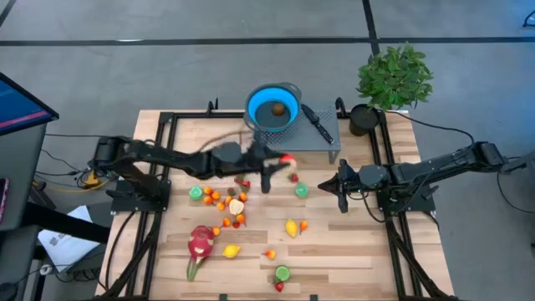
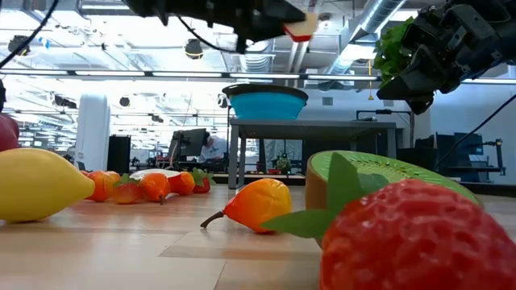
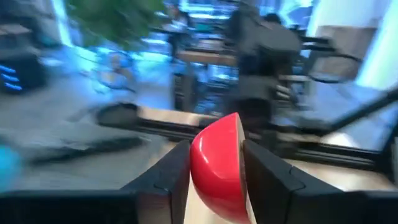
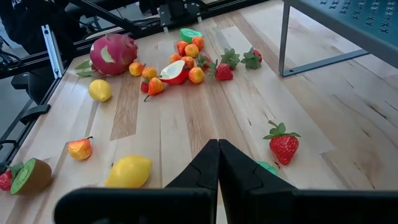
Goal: Pick & Place Fruit
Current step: Put the right apple into the strainer bowl, then put the right green pear into the strainer bowl
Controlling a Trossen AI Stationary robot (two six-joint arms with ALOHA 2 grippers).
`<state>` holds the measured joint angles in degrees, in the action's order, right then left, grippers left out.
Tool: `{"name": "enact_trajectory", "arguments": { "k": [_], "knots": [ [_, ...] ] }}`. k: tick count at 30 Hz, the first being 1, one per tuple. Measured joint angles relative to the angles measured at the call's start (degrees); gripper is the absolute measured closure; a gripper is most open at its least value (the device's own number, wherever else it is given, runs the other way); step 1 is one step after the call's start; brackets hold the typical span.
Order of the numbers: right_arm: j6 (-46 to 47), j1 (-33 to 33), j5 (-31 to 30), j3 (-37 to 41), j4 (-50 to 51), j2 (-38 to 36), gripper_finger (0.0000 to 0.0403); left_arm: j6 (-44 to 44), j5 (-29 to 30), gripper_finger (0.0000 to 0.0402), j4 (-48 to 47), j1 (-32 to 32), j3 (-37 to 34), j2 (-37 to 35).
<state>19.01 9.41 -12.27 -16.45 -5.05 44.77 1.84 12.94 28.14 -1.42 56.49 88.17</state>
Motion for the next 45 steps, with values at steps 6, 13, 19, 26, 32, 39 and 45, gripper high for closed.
{"name": "enact_trajectory", "arguments": {
  "k": [6, 13, 19, 26, 32, 39, 45],
  "knots": [
    [-0.01, 0.0, 0.0, 0.0, -0.07, 0.0, 0.0402, -5.2, 3.67, 0.0279, -1.61, -7.1, 0.0, -6.03],
    [0.01, 0.0, 0.0, 0.0, -0.1, 0.0, 0.0402, -4.63, 3.16, 0.0281, -2.7, -18.48, 0.0, -6.42],
    [0.01, 0.0, 0.0, 0.0, -0.1, 0.0, 0.0402, -0.61, -0.69, 0.0277, -2.7, -24.83, 0.0, -2.83],
    [0.01, 0.0, 0.0, 0.0, -0.08, 0.0, 0.0402, 2.03, -2.79, 0.0276, -2.5, -27.51, 0.0, 0.86],
    [-0.01, 0.0, 0.0, 0.0, -0.07, 0.0, 0.0402, 2.06, -2.81, 0.0237, -2.25, -27.51, 0.0, 0.84],
    [0.01, 0.0, 0.19, 0.0, -0.05, 0.0, 0.0402, 2.02, -2.79, 0.0229, -2.23, -27.51, 0.0, 0.84],
    [0.01, 0.0, 0.2, 0.0, -0.07, 0.0, 0.0402, 2.04, -2.79, 0.0279, -2.46, -26.5, 0.04, -0.52]
  ]
}}
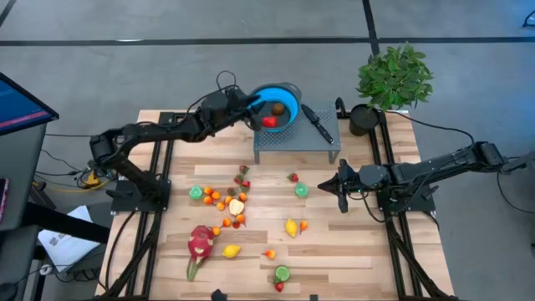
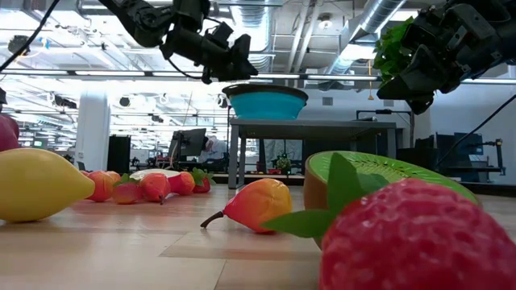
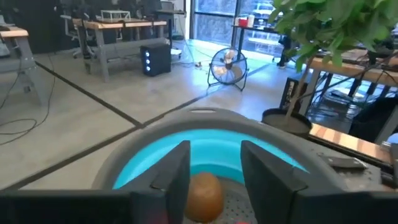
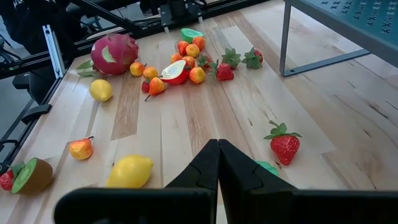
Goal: Pick & Place Fruit
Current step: Put the right green pear into the strainer bowl
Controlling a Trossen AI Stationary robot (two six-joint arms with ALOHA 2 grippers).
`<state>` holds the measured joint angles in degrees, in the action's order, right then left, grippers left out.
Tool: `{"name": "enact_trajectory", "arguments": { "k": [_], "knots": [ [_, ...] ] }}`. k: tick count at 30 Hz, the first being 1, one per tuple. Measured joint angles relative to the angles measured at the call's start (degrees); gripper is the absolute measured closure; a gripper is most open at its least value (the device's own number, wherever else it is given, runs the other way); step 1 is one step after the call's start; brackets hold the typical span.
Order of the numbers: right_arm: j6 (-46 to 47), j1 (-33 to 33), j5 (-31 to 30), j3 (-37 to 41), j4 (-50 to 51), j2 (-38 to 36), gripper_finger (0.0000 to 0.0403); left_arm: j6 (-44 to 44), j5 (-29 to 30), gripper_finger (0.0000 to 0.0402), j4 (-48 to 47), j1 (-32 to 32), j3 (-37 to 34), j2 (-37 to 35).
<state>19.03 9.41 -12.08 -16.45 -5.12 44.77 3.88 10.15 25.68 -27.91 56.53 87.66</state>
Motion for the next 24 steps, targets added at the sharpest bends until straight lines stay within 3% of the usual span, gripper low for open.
{"name": "enact_trajectory", "arguments": {
  "k": [9, 15, 21, 24],
  "knots": [
    [0.0, 0.0, 0.0, 0.0, 0.16, 0.0, 0.0402, 1.55, -0.74, 0.0348, -3.63, 4.74, 0.0, -3.46],
    [-0.01, 0.0, 0.02, 0.0, 0.35, 0.0, 0.0402, 1.55, -10.2, 0.0394, -8.3, 8.12, 0.0, -5.92],
    [-0.02, 0.0, 0.02, 0.0, 0.81, 0.0, 0.0402, 3.57, -16.25, 0.0398, -8.76, 11.62, -0.02, -6.05],
    [-0.01, 0.0, 0.04, 0.0, 2.58, 0.0, 0.0402, 3.67, -16.53, 0.0401, -8.75, 14.47, -0.02, -6.05]
  ]
}}
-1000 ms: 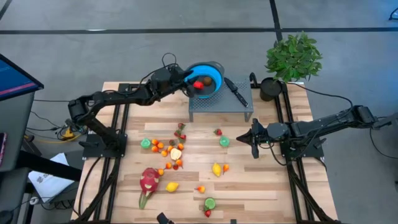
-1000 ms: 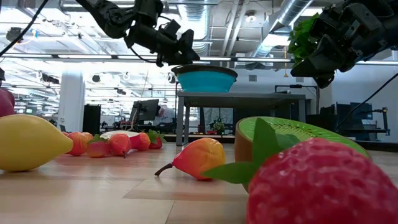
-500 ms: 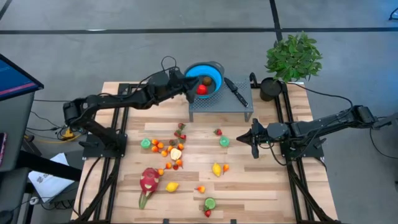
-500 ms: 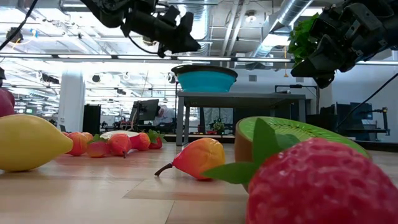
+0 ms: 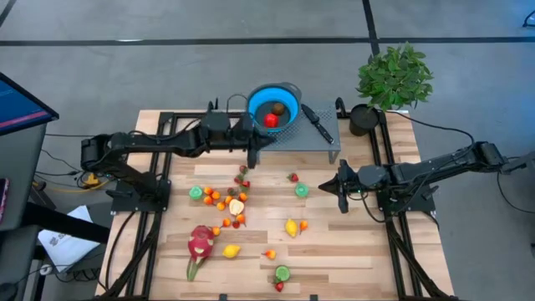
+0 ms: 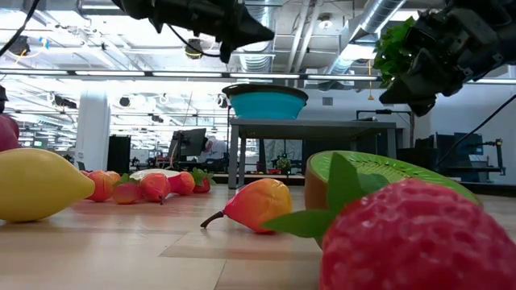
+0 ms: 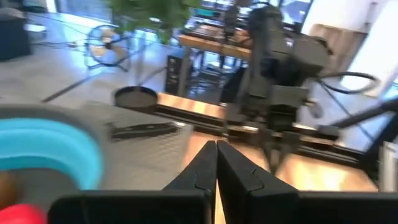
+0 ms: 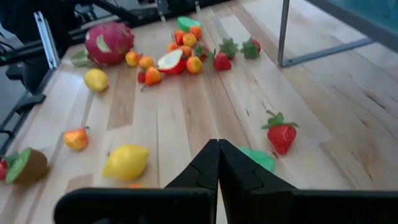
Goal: Pick & Place Fruit
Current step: Put the right green pear into the strainer bowl
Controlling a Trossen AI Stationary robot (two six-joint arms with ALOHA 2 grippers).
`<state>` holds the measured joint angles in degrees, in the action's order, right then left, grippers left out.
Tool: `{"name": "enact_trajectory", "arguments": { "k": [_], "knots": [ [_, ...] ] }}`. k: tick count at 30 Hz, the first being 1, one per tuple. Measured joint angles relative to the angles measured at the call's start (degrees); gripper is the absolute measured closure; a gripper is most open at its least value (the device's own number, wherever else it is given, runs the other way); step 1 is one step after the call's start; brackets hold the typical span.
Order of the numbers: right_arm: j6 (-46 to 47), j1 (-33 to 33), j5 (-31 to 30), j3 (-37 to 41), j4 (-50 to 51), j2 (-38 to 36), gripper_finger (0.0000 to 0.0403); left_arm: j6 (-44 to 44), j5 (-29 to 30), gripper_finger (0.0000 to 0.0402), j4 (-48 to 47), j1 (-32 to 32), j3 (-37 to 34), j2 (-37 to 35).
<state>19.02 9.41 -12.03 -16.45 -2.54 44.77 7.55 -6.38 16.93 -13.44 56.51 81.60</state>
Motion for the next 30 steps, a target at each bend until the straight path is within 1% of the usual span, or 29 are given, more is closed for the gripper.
{"name": "enact_trajectory", "arguments": {
  "k": [2, 4, 8, 10, 12, 15, 17, 19, 22, 25, 30],
  "knots": [
    [0.01, 0.0, 0.02, 0.0, 1.15, 0.0, 0.0402, 0.29, 0.57, 0.0401, 0.38, 2.24, -0.12, 0.0],
    [0.02, 0.0, 0.02, 0.0, 1.72, 0.0, 0.0402, 1.44, 3.14, 0.0401, 3.77, 5.22, -1.96, 0.0],
    [0.01, 0.0, 0.02, 0.0, 1.76, 0.0, 0.0402, 4.74, 10.89, 0.0401, 16.62, 11.84, -9.55, 0.02],
    [0.16, 0.0, 0.02, 0.0, 1.74, 0.0, 0.0402, 5.07, 14.6, 0.0401, 23.58, 14.56, -13.51, 0.02],
    [0.54, 0.0, 0.01, 0.0, 1.72, 0.0, 0.0402, 4.9, 16.34, 0.0401, 29.38, 16.15, -16.88, 0.04],
    [0.95, 0.0, 0.02, 0.0, 1.72, 0.0, 0.0402, 4.96, 16.53, 0.0401, 35.31, 17.14, -20.1, -0.01],
    [1.14, 0.0, 0.02, 0.0, 1.69, 0.0, 0.0402, 4.96, 16.04, 0.0401, 35.52, 17.17, -22.0, -1.05],
    [2.25, 0.0, 0.01, 0.0, 1.68, 0.02, 0.0402, 4.9, 14.14, 0.0401, 35.72, 16.7, -23.36, -2.54],
    [4.47, 0.0, 0.0, 0.0, 1.39, 0.02, 0.0402, 3.46, 11.17, 0.0401, 35.88, 15.87, -26.16, -6.37],
    [5.59, -0.04, 0.02, 0.02, -0.36, 0.0, 0.0402, 1.78, 9.66, 0.0401, 35.51, 14.72, -30.19, -11.45],
    [5.67, -0.24, 0.0, 0.02, -4.4, 0.0, 0.0402, 1.42, 9.4, 0.0401, 35.43, 12.32, -38.31, -20.04]
  ]
}}
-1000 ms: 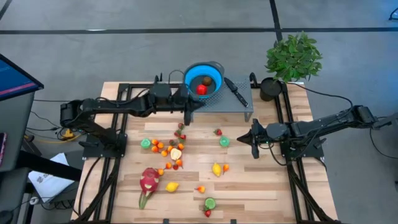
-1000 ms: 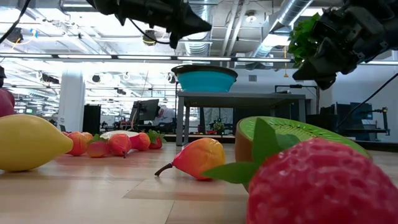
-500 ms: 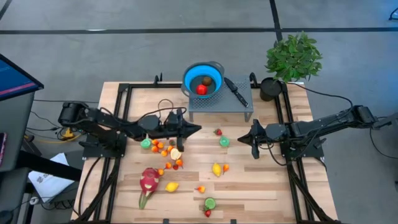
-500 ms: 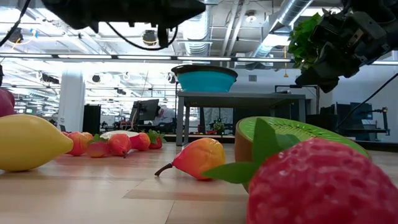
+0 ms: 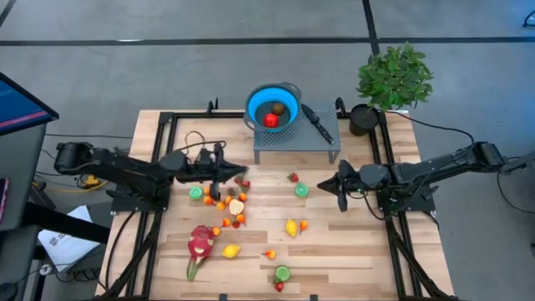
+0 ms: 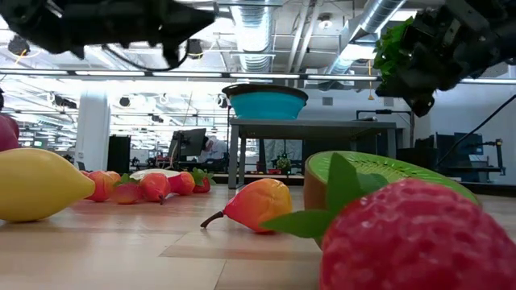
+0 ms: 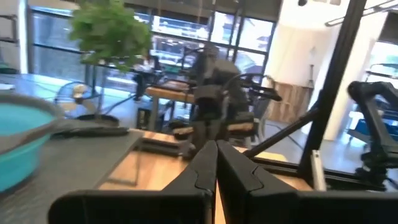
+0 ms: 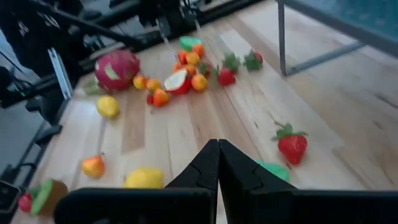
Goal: Pick & Place Fruit
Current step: Put the right green pear into the strainer bowl
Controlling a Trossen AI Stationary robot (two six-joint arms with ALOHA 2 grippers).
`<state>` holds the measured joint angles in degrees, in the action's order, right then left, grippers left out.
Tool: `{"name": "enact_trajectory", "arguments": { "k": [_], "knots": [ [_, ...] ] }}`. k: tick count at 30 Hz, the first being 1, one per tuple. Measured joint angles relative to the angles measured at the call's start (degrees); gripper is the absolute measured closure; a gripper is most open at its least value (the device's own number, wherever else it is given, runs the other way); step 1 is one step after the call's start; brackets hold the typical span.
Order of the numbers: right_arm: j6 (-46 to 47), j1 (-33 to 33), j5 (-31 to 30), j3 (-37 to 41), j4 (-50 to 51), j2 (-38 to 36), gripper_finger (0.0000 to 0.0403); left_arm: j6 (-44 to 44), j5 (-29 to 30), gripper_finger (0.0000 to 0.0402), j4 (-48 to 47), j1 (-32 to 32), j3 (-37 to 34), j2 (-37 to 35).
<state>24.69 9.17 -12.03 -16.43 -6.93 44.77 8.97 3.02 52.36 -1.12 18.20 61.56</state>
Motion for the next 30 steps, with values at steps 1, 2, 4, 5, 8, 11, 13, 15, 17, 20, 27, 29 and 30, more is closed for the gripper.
{"name": "enact_trajectory", "arguments": {
  "k": [1, 2, 4, 5, 8, 11, 13, 15, 17, 20, 27, 29, 30],
  "knots": [
    [0.0, 0.0, 0.0, 0.0, -0.71, 0.0, 0.0402, 0.01, -0.02, 0.0401, 0.1, -0.42, -1.47, -1.4],
    [-0.02, 0.0, 0.0, 0.0, -1.37, 0.02, 0.0402, -0.01, -0.04, 0.0401, -0.09, -0.77, -2.67, -2.88],
    [-0.04, -0.15, 0.0, 0.0, -3.09, 0.02, 0.0402, -0.02, -0.04, 0.0401, 0.09, -1.17, -4.81, -5.23],
    [-0.04, -0.28, 0.0, -0.02, -3.64, 0.0, 0.0402, -0.04, -0.06, 0.0401, -0.07, -1.28, -5.68, -6.45],
    [-0.08, -0.71, 0.0, 0.0, -4.77, 0.01, 0.0402, -0.12, -0.05, 0.0401, 0.09, -1.27, -7.19, -8.8],
    [-0.18, -1.09, 0.0, 0.0, -5.86, 0.02, 0.0402, -0.15, -0.04, 0.0401, 0.05, -1.27, -7.94, -9.91],
    [-0.2, -1.29, 0.0, 0.0, -6.17, 0.02, 0.0402, -0.15, -0.04, 0.0401, 0.2, -1.27, -7.85, -9.88],
    [-0.2, -1.44, 0.0, 0.0, -6.05, 0.02, 0.0402, -0.15, -0.04, 0.0401, 0.15, -1.27, -7.85, -9.86],
    [-0.2, -1.42, 0.0, 0.0, -6.01, 0.02, 0.0402, -0.14, -0.04, 0.0401, 0.15, -1.27, -7.85, -9.86],
    [-0.2, -1.42, 0.0, 0.0, -5.99, 0.02, 0.0402, -0.13, -0.04, 0.0401, 0.2, -1.27, -7.85, -9.86],
    [-0.2, -1.42, 0.0, 0.0, -5.97, 0.02, 0.0402, -0.13, -0.04, 0.0401, 0.22, -1.27, -7.85, -9.86],
    [-0.2, -1.42, 0.0, 0.0, -5.97, 0.02, 0.0402, -0.13, -0.04, 0.0401, 0.21, -1.27, -7.85, -9.86],
    [-0.2, -1.42, 0.0, 0.0, -5.97, 0.02, 0.0402, -0.13, -0.04, 0.0401, 0.2, -1.27, -7.85, -9.86]
  ]
}}
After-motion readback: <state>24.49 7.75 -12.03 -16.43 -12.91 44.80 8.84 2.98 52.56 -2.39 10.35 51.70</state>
